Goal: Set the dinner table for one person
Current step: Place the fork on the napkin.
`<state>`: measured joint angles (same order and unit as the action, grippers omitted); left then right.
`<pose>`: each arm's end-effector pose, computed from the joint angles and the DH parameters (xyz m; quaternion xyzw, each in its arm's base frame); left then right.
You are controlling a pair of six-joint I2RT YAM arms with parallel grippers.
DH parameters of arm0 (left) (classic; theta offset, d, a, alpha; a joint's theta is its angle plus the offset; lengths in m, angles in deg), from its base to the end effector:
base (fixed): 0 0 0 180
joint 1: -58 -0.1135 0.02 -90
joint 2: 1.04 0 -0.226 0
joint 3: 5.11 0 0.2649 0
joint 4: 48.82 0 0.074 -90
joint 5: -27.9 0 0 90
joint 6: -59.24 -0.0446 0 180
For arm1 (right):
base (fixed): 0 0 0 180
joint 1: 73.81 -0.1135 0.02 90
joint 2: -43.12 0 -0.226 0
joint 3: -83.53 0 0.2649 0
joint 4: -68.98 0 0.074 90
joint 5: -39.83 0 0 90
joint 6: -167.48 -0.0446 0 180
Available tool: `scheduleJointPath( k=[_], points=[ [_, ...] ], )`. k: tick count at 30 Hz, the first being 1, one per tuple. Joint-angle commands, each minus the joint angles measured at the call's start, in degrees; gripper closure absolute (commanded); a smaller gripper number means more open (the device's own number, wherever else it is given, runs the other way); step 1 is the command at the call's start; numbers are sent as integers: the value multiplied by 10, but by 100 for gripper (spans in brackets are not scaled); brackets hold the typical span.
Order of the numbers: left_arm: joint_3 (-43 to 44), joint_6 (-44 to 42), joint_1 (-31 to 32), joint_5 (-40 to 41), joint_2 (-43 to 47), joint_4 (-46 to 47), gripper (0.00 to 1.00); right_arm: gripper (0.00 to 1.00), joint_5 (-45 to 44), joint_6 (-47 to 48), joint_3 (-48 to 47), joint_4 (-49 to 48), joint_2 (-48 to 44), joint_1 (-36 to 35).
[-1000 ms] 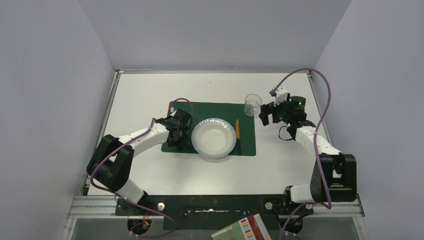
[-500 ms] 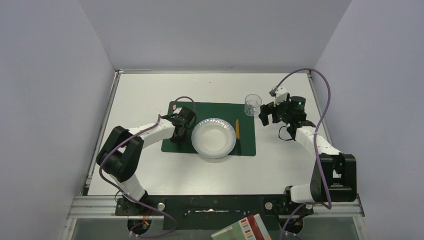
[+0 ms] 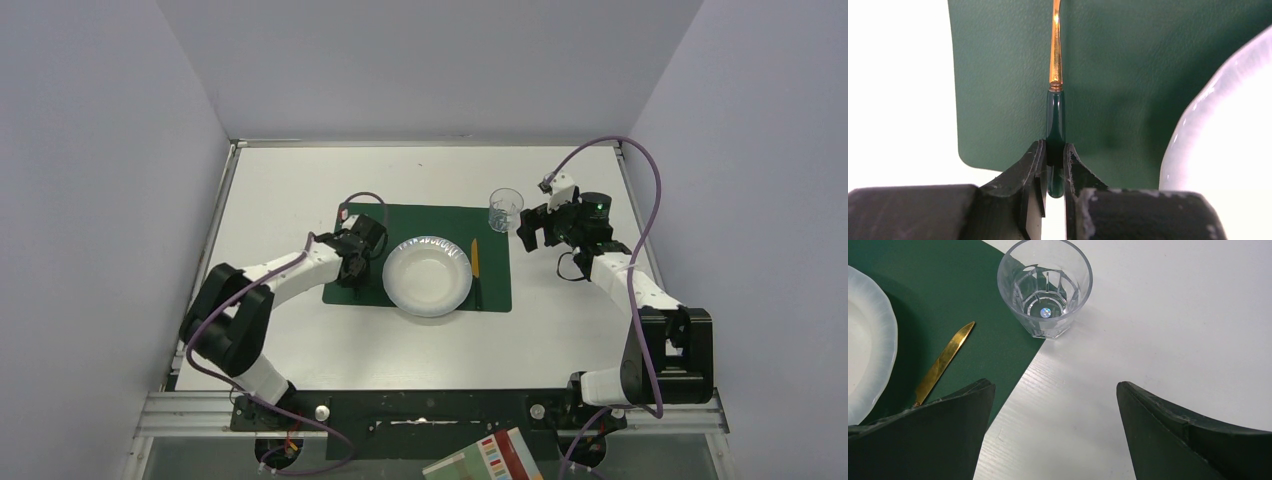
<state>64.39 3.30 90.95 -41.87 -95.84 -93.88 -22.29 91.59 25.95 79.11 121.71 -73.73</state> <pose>0.2747 -0.1597 0.1164 -0.0393 0.9697 0.0516 0.2355 0.3197 0.0204 0.1814 -0.2207 0.8245 0.1493 0.4992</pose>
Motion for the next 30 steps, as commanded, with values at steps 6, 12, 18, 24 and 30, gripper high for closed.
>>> scheduleJointPath(
  k=[6, 12, 18, 24, 30],
  points=[
    [-49, -10, -14, -44, 84, 28, 100, 2, 7, -4, -3, -30, -4, 4],
    [-37, -8, -6, -50, 56, 29, 100, 2, 5, -6, -3, -29, -6, 4],
    [0, -3, 12, -36, 12, 11, 100, 2, 6, -4, -2, -30, -9, 5],
    [23, -3, 21, -28, -12, 6, 100, 2, 11, -2, -2, -29, -7, 6],
    [30, -3, 23, -26, -19, 3, 100, 2, 13, -2, -2, -28, -8, 6]
  ],
)
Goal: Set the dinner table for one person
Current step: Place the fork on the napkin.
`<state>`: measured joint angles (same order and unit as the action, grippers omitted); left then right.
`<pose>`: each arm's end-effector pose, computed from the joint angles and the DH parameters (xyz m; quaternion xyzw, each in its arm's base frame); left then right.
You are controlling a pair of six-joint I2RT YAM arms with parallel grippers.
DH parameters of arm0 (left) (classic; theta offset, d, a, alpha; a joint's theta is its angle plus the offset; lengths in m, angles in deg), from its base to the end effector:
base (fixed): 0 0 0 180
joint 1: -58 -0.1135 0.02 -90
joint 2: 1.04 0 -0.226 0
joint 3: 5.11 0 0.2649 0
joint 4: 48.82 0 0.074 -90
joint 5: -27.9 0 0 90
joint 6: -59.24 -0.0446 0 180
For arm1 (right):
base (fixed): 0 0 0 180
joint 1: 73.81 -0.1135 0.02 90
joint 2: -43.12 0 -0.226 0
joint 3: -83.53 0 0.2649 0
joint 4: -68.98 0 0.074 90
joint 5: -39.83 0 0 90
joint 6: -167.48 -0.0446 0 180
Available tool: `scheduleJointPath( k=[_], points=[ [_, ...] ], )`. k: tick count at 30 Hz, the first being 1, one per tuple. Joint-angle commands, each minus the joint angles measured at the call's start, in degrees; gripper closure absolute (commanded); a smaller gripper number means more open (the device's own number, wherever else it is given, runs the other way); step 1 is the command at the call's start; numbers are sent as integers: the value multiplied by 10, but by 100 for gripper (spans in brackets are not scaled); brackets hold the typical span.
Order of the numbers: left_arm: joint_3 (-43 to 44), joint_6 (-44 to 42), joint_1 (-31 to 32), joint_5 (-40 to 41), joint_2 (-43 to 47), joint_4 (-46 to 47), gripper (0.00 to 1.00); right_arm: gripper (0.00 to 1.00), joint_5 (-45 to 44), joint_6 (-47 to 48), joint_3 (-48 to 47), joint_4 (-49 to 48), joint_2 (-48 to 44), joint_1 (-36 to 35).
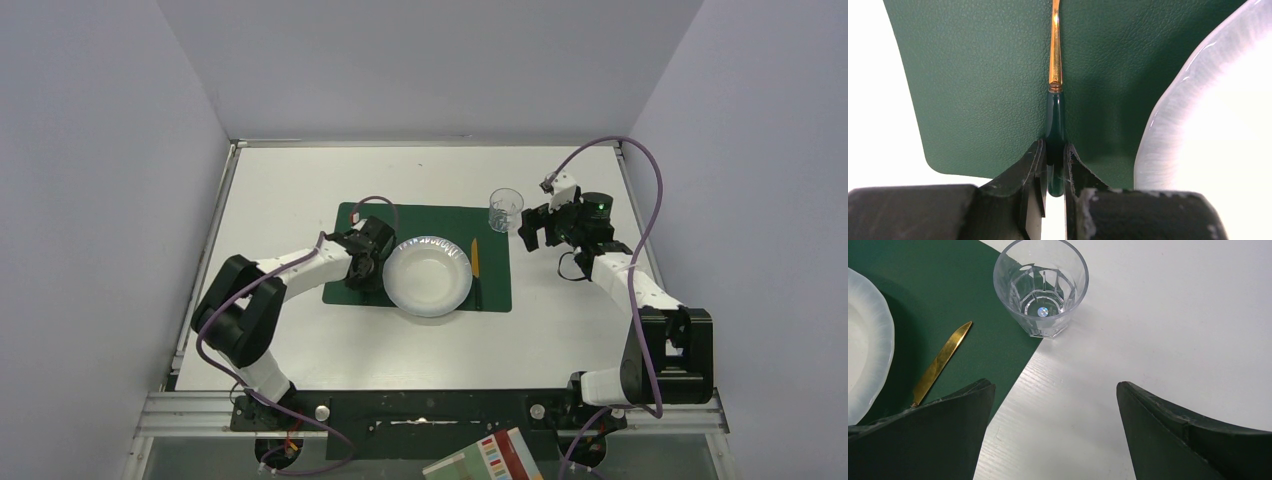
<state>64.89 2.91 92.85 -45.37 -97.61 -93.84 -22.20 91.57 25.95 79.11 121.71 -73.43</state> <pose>0.2697 -0.1721 0.1088 -0.0132 0.9768 0.0296 0.2116 0.3198 0.0188 0.1814 -0.2188 0.8249 0.1488 0.4995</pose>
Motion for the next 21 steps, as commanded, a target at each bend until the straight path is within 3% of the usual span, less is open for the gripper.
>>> scheduleJointPath(
  k=[1, 5, 9, 21],
  points=[
    [22, 0, 3, 9, 0, 4, 100, 2, 12, -2, -2, -28, -8, 3],
    [21, -3, 4, 5, 2, 9, 100, 2, 13, -1, -2, -28, -8, 4],
    [23, -5, 6, 3, 4, 9, 90, 2, 13, -1, -2, -28, -6, 3],
    [18, -7, 6, 6, 16, 9, 83, 2, 12, -1, -2, -30, -5, 3]
  ],
)
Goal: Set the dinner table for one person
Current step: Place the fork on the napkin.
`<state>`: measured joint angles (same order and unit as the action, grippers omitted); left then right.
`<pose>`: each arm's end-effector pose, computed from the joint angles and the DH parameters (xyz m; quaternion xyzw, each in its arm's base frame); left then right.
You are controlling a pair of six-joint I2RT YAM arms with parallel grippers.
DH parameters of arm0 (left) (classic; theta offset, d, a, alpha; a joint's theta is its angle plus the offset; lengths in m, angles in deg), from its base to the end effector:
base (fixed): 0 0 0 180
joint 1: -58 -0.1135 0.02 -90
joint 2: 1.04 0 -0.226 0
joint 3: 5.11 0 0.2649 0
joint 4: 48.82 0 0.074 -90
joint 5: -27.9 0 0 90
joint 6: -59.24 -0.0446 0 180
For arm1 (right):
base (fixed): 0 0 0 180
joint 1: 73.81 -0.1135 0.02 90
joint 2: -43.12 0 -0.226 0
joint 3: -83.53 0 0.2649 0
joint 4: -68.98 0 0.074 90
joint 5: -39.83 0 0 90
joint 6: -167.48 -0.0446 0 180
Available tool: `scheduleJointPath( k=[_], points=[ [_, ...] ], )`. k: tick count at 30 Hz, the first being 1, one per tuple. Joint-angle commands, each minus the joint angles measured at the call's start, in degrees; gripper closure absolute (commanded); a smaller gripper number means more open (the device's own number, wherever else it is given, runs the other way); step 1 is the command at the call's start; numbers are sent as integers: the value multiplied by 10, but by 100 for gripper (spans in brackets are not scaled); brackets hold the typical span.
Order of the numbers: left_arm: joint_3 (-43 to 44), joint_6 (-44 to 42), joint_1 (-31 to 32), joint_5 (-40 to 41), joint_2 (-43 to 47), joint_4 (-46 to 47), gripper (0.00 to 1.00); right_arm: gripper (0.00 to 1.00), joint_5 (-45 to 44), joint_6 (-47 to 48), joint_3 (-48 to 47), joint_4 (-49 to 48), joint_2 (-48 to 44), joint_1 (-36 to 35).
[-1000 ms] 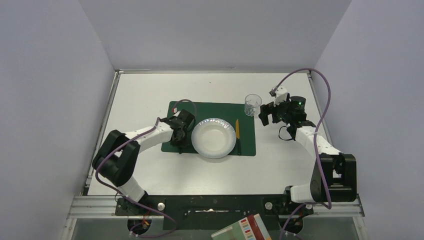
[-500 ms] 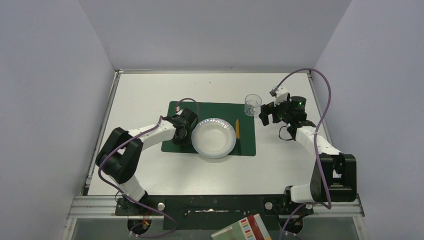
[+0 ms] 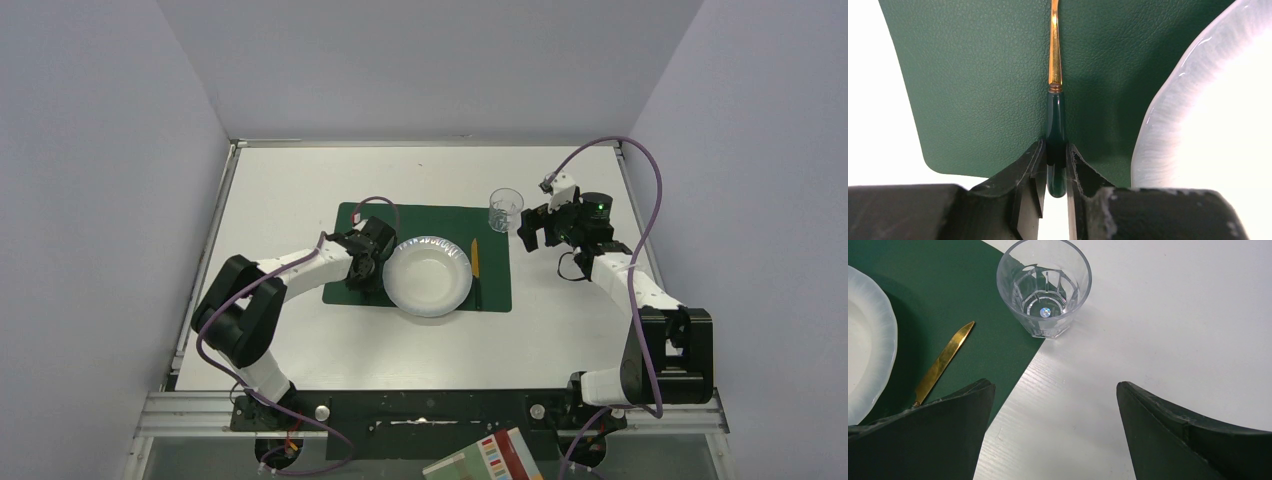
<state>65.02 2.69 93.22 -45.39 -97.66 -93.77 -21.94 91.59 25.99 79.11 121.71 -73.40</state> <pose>0.2691 -0.1742 0.1092 -0.0083 0.9767 0.0284 0.2126 0.3196 0.0188 0.1812 -0.2197 0.8245 0.1506 0.4993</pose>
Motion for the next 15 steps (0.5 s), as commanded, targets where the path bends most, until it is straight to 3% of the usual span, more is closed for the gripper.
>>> scheduleJointPath(
  k=[1, 6, 15],
  points=[
    [17, -5, 3, 6, 17, 9, 82, 2, 9, -1, -2, -30, -5, 3],
    [14, -5, 3, 5, 20, 9, 81, 2, 9, -1, -2, -30, -5, 3],
    [7, -9, 2, 3, 32, 12, 58, 2, 6, -3, -1, -34, -2, 2]
  ],
)
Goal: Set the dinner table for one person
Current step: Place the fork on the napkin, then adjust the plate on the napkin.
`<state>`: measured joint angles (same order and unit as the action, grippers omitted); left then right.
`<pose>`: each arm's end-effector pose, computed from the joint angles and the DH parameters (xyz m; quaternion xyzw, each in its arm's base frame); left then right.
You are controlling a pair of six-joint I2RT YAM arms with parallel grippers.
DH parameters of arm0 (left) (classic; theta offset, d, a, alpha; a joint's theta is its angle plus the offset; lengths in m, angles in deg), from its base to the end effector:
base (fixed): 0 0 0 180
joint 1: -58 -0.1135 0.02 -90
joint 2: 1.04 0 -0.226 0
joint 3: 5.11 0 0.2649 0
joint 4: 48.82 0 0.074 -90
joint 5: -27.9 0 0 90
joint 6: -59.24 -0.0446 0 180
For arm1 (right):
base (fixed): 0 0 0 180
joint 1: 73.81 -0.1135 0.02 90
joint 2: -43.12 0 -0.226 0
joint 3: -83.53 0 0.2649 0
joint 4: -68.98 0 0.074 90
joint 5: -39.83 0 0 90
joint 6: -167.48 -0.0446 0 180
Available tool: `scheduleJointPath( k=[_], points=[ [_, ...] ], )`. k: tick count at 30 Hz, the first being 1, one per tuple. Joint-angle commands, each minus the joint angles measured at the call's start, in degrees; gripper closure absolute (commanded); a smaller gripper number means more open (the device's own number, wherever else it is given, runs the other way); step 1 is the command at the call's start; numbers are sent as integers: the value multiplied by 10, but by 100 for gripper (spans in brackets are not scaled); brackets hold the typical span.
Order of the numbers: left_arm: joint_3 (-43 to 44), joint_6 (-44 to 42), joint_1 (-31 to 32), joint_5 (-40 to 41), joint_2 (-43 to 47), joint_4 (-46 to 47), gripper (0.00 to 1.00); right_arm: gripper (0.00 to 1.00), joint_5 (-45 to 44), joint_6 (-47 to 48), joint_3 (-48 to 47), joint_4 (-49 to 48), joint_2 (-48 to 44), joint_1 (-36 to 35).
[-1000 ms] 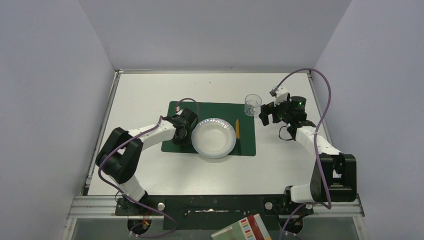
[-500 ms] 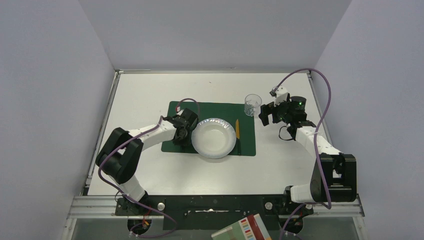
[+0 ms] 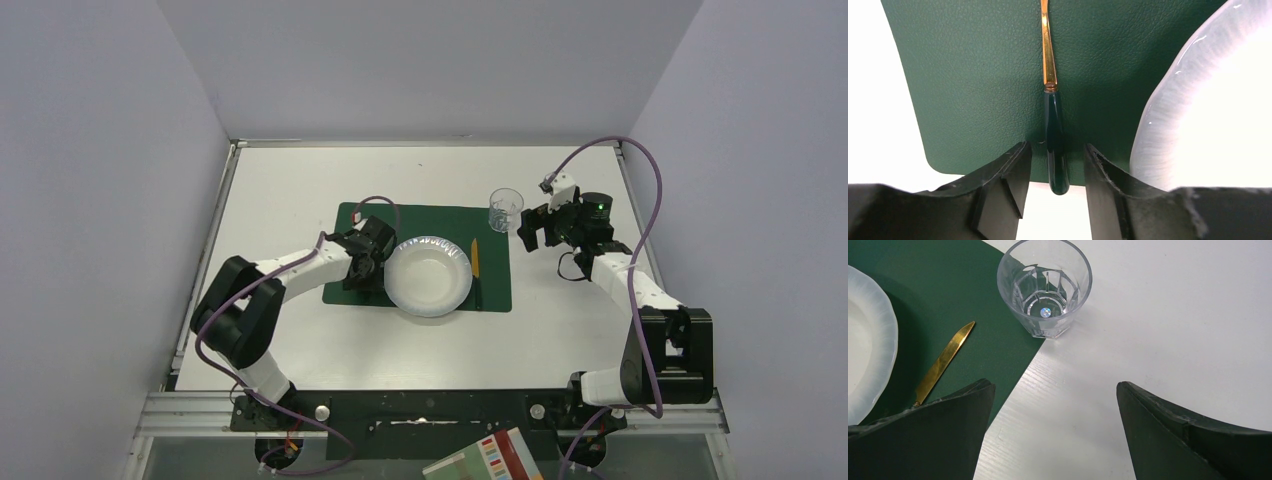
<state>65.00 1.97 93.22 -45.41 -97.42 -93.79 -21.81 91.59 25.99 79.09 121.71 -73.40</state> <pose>0.2690 -0.1742 0.1103 -0.0024 0.9765 0.0286 0.2137 0.3196 0.0189 0.1813 -0.2202 0.8241 0.1515 0.4994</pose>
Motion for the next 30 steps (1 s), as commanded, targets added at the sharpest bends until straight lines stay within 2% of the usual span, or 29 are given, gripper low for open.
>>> scheduleJointPath(
  k=[1, 6, 9, 11, 13, 14, 16, 17, 18, 21, 24, 27, 30],
  points=[
    [7, -2, 3, 3, 32, 13, 57, 2, 5, -3, -1, -34, -2, 3],
    [13, -4, 1, 6, 38, 13, 58, 2, 0, -3, -1, -36, -1, 3],
    [53, -14, -2, 29, 37, -6, 73, 1, -24, -14, -16, -27, -4, 3],
    [116, -21, -23, 25, 32, -24, 75, 0, -39, -51, -69, 18, -1, 3],
    [146, -32, -77, -42, 40, -12, 70, 0, -9, -83, -164, 95, 16, 8],
    [137, -47, -109, -114, 52, 21, 69, 0, 44, -106, -205, 136, 28, 14],
    [61, -69, -191, -360, 87, 150, 69, 0, 208, -152, -260, 201, 61, 27],
    [18, -61, -222, -521, 95, 219, 69, 0, 295, -161, -277, 234, 82, 25],
    [-10, -42, -235, -578, 93, 274, 68, 1, 353, -166, -286, 261, 100, 13],
    [-17, -76, -225, -628, 48, 280, 67, 7, 403, -174, -253, 266, 114, -45],
    [3, -116, -216, -670, -6, 233, 64, 9, 358, -170, -183, 205, 91, -122],
    [-10, -139, -199, -657, -6, 235, 58, 8, 332, -146, -152, 212, 90, -173],
    [-26, -146, -182, -635, 9, 251, 56, 8, 304, -116, -143, 232, 94, -189]
  ],
)
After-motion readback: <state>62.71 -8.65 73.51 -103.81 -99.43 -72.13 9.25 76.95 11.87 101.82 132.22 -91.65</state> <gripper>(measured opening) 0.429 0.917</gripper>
